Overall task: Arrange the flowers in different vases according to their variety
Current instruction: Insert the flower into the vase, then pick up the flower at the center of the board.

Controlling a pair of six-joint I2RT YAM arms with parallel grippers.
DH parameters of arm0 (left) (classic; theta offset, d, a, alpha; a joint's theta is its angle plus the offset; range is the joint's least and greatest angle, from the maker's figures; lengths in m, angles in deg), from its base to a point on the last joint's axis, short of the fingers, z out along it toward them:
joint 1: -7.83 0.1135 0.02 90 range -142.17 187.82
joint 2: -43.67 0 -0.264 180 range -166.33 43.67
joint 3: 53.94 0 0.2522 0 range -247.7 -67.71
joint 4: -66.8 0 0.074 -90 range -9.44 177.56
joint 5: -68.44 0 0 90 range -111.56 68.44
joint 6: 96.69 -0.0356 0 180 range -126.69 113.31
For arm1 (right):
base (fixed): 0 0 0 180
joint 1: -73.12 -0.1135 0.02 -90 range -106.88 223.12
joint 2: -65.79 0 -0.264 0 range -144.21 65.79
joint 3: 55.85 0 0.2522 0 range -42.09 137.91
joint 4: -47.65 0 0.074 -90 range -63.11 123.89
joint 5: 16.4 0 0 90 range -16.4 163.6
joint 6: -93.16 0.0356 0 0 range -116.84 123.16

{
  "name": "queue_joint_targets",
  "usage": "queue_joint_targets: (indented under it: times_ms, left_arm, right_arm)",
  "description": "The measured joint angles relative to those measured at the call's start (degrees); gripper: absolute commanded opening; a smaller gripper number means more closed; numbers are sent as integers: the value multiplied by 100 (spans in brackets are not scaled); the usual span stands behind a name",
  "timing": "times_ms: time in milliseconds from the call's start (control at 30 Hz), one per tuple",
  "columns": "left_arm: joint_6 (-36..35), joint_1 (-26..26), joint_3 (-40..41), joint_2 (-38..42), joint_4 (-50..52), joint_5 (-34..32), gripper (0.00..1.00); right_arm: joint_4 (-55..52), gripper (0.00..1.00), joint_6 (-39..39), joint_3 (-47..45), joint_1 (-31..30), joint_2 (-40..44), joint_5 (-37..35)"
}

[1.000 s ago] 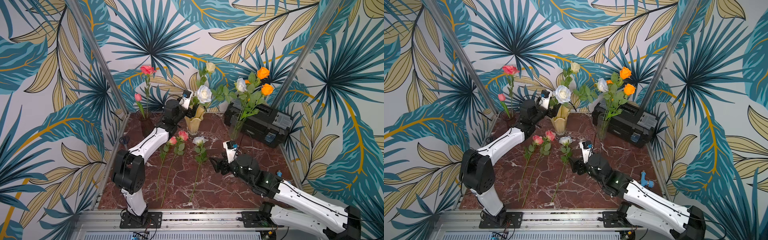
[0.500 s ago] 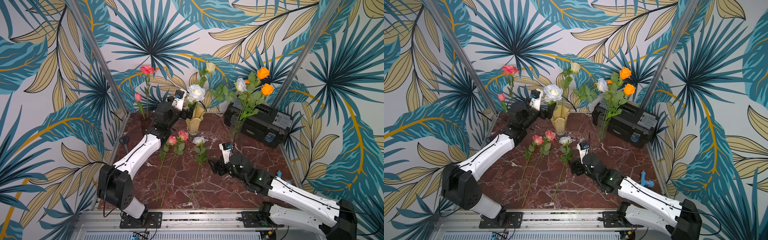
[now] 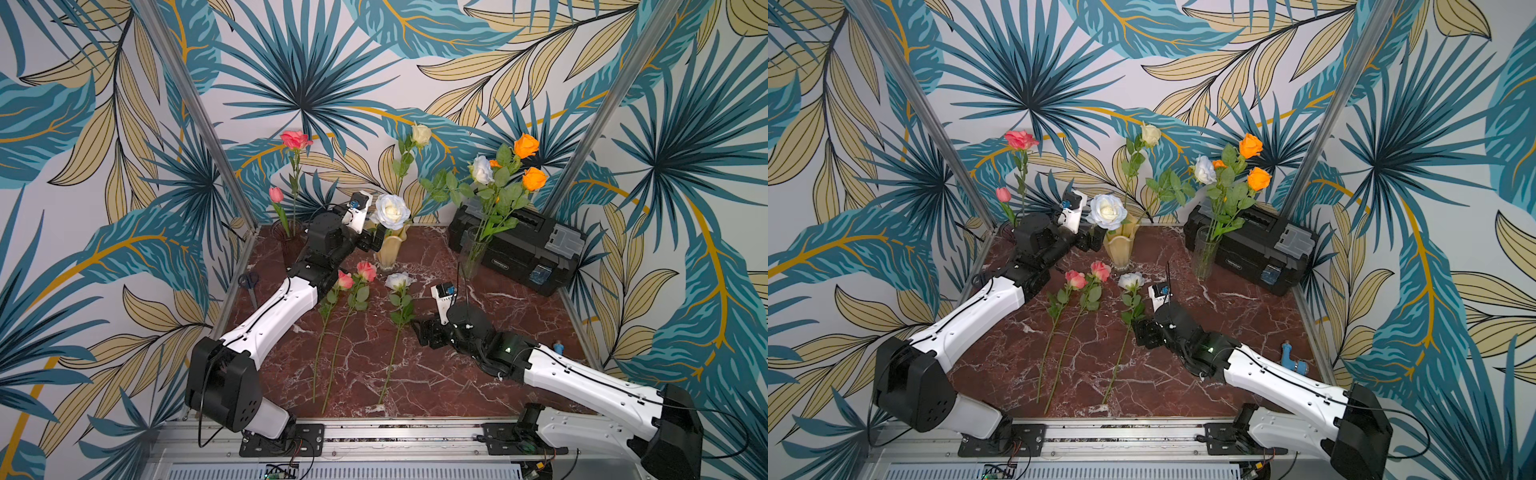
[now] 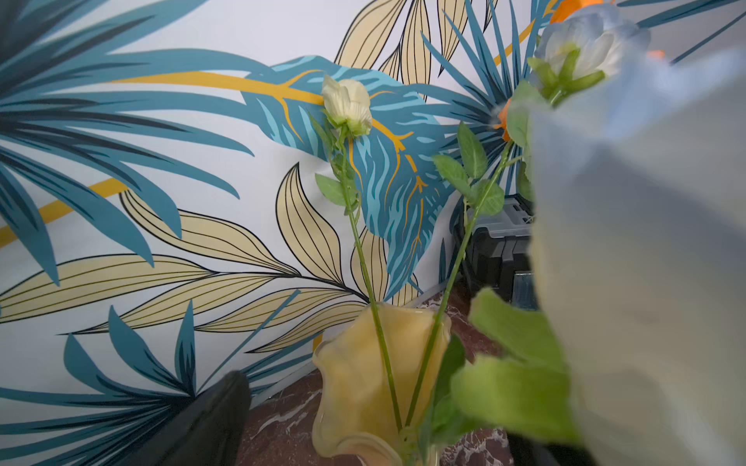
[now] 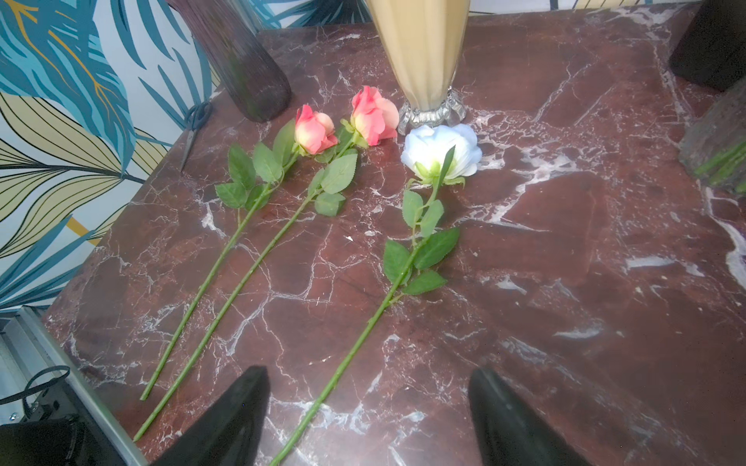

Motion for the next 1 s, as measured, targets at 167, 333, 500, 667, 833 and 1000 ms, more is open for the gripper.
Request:
queue_joint_targets:
  times_ms: [167, 333, 500, 667, 833, 1000]
  left_arm:
    - [0, 0, -17, 302, 282, 330, 100]
    - [17, 0, 151, 892, 588, 470, 100]
    - [140, -2, 898, 1665, 868, 378, 100]
    - [470, -59, 1602, 2267, 1351, -31, 100]
    - [831, -138, 2063, 2896, 1943, -435, 100]
    - [1145, -249, 2413, 3497, 2514, -695, 100]
  right_arm:
    - [-85, 82, 63, 72, 0, -260, 59]
    - [-111, 82, 85, 127, 0, -389, 90]
    - [-149, 82, 85, 313, 0, -562, 101]
    - [-282, 81, 136, 566, 0, -903, 101]
    - [-546, 79, 332, 837, 0, -1268, 111]
    - [-837, 77, 577, 997, 0, -1604, 256]
